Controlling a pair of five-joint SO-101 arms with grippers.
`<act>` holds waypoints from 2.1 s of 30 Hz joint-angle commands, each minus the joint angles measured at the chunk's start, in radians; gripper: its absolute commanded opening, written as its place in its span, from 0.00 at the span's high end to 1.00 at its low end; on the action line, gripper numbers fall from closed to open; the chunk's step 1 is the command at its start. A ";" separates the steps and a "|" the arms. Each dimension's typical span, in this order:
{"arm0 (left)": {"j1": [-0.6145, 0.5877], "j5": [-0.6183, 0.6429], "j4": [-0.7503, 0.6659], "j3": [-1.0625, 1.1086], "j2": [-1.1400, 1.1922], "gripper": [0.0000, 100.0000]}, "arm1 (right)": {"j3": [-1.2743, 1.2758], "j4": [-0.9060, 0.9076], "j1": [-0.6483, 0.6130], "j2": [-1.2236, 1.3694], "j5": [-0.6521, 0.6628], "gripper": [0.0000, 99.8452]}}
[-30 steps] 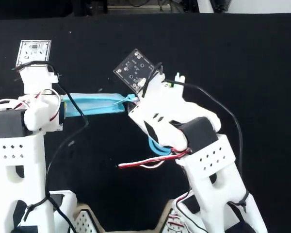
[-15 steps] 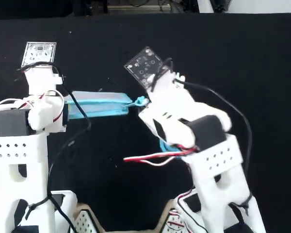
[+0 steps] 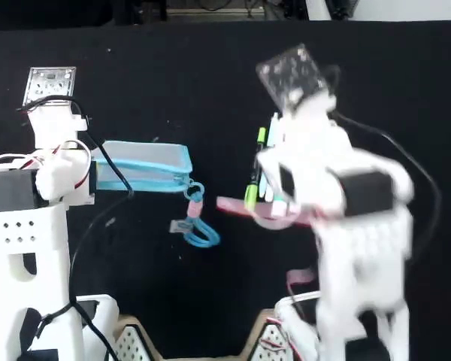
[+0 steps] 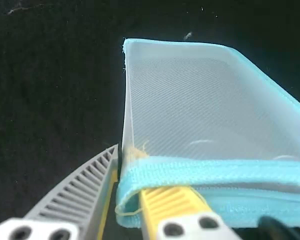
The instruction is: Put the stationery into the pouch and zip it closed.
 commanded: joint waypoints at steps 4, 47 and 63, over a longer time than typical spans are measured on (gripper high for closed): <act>-0.015 0.008 -0.011 -0.010 -0.002 0.97 | 0.308 -0.365 0.058 0.206 -0.124 0.90; -0.010 0.014 -0.012 0.087 -0.009 0.97 | 0.016 -0.324 0.328 0.897 -0.009 0.92; -0.010 0.014 -0.011 0.087 -0.009 0.97 | 0.054 -0.295 0.331 0.895 0.269 0.86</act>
